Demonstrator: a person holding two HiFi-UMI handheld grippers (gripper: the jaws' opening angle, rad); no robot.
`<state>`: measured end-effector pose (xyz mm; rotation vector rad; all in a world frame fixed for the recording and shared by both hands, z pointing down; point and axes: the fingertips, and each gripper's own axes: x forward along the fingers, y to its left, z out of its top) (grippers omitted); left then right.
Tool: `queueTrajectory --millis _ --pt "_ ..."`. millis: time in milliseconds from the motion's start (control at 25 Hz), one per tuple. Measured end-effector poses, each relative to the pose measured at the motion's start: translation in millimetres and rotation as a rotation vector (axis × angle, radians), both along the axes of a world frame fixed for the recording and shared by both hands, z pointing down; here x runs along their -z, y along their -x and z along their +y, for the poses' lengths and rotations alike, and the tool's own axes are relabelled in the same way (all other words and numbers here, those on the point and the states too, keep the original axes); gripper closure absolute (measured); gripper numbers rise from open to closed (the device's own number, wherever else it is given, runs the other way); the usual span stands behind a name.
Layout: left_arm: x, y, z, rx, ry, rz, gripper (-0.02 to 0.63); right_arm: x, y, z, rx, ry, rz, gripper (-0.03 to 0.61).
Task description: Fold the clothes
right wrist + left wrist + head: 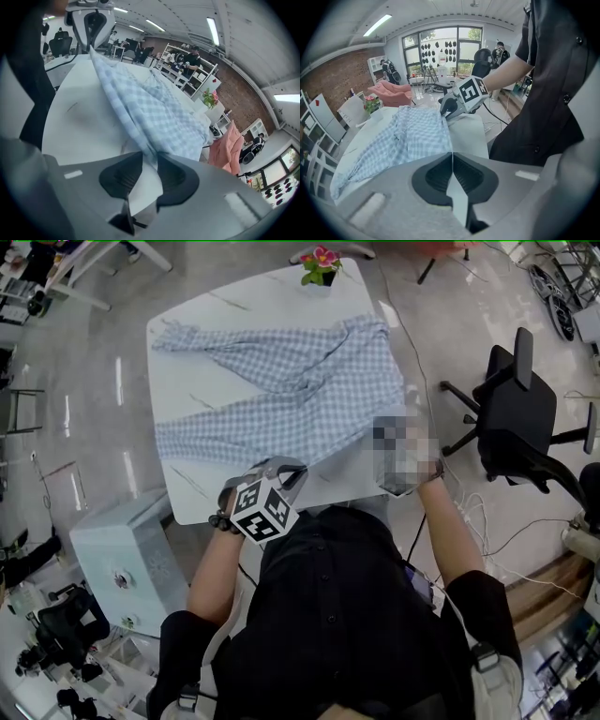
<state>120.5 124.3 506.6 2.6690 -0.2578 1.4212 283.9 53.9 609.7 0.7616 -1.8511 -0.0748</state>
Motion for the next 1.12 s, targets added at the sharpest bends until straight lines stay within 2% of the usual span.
queueTrajectory --millis 120,320,520,840,1000,1120 --pt "2 -1 1 0.006 0.003 0.01 0.603 -3 -4 -9 0.02 -0.004 0.033 0.479" --pt "-6 1 0 0.024 0.006 -0.009 0.603 2 -9 -7 0.014 0.008 0.044 0.554" --pt "-24 -1 -1 0.031 0.008 -0.026 0.603 14 -30 24 -0.028 0.003 0.061 0.555" --pt "-61 -8 16 -0.019 0.036 -0.07 0.603 10 -59 71 -0.115 0.031 0.083 0.571" --pt "-69 -8 21 -0.033 0.044 -0.077 0.601 13 -67 85 -0.178 0.056 0.03 0.574" --pt "-64 -9 22 -0.012 0.061 -0.06 0.603 14 -64 87 -0.192 0.056 0.001 0.572"
